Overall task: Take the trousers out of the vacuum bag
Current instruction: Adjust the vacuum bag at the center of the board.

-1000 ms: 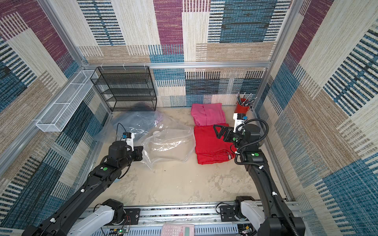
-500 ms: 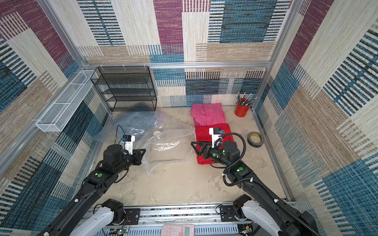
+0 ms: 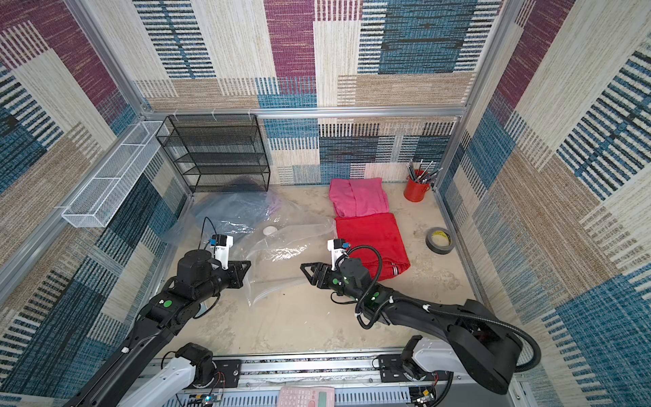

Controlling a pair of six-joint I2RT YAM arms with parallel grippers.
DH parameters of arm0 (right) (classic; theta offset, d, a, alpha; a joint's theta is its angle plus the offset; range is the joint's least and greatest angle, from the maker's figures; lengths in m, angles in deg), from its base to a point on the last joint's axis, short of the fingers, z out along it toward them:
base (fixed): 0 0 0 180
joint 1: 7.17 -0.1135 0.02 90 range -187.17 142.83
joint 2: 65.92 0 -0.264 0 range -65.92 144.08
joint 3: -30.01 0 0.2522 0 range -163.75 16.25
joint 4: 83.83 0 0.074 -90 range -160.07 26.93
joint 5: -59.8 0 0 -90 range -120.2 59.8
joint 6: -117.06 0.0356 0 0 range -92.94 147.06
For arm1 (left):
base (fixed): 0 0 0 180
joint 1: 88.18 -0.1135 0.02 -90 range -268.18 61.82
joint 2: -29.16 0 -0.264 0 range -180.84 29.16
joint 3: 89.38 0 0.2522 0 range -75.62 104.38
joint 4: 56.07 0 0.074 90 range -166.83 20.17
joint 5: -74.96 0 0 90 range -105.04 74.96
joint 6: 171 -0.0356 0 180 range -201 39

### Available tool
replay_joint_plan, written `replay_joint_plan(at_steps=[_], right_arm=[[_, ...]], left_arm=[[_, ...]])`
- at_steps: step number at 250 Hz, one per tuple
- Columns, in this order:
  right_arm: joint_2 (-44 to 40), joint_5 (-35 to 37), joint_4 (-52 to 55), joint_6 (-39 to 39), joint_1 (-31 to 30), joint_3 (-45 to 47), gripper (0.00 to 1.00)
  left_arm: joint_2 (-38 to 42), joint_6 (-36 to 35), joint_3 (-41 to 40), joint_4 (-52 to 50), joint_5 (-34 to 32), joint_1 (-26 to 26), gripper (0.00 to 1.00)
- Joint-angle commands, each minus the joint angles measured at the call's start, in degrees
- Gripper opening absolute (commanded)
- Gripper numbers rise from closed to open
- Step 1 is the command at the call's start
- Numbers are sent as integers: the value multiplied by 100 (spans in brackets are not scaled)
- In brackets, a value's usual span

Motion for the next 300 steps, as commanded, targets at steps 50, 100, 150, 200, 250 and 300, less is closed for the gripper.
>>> replay_joint_plan(at_steps=[50,100,150,200,250,300], right_arm=[[1210,400,-1001,185,-147,-578,60],[928,769,-751,123,-109,-270,61],[672,657,-800,289,146,291,62],[447,521,-996,534,436,874,62],[117,606,-1043,703,533,1314,63],[30,588,-1122,739,564,1439,63]], left_arm=[[-38,107,258,-928,-551,322,0],[-312,148,581,-1290,-886,539,40],[-562,324,986,-1448,-1349,1080,60],[-1457,352,1727,-1860,-2689,2354,84],[-2918,273,2701,-2530,-4174,3550,86],[-3934,149,3142,-2946,-4546,3992,90]])
